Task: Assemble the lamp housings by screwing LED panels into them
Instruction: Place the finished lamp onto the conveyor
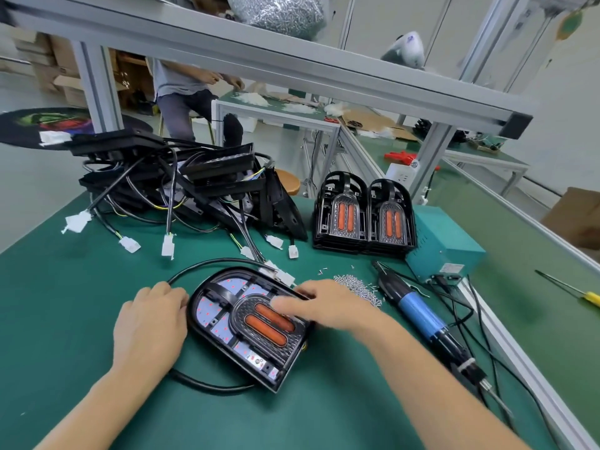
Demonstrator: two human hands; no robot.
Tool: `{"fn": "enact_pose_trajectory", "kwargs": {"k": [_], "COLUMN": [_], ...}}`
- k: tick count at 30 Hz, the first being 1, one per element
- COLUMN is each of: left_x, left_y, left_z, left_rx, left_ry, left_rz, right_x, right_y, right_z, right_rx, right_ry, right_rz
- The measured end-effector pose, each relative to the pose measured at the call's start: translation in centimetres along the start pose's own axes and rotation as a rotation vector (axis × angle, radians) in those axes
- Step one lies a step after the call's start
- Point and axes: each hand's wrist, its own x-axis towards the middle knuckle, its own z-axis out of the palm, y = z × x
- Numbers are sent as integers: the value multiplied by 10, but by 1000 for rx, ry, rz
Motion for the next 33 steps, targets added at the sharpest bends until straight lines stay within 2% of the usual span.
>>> {"fn": "enact_pose_trajectory", "kwargs": {"k": [2,5,11,13,16,18,20,21,23,27,30,33], "left_x": [-2,-6,-6,-2,4,6,10,11,11,2,7,23], "left_y": [0,3,46,69,96,104,105,102,89,50,27,17], "left_z": [1,-2,0,9,26,32,27,20,11,10,13,12], "left_rx": [0,-80,-419,-496,-524,-551,-520,-475,-555,-667,-499,-331], "left_ry": [-9,-6,-5,-79,-196,-209,-200,-167,-114,-219,-84,89], "left_rz": [6,27,82,148,148,149,167,218,344,459,502,315], "right_x": [7,6,-31,-39,-45,-46,-46,-46,-43,-38,-37,-37], "right_y": [1,8,13,9,2,0,1,2,3,-2,-8,-10], "right_z": [13,11,-19,-28,-35,-36,-36,-36,-37,-43,-47,-47], "right_rx": [179,333,577,679,705,691,716,737,783,914,927,923], "right_ry": [-86,-81,124,177,247,300,359,393,455,476,472,451], "right_rz": [16,0,-289,-361,-384,-379,-378,-381,-379,-365,-374,-369]}}
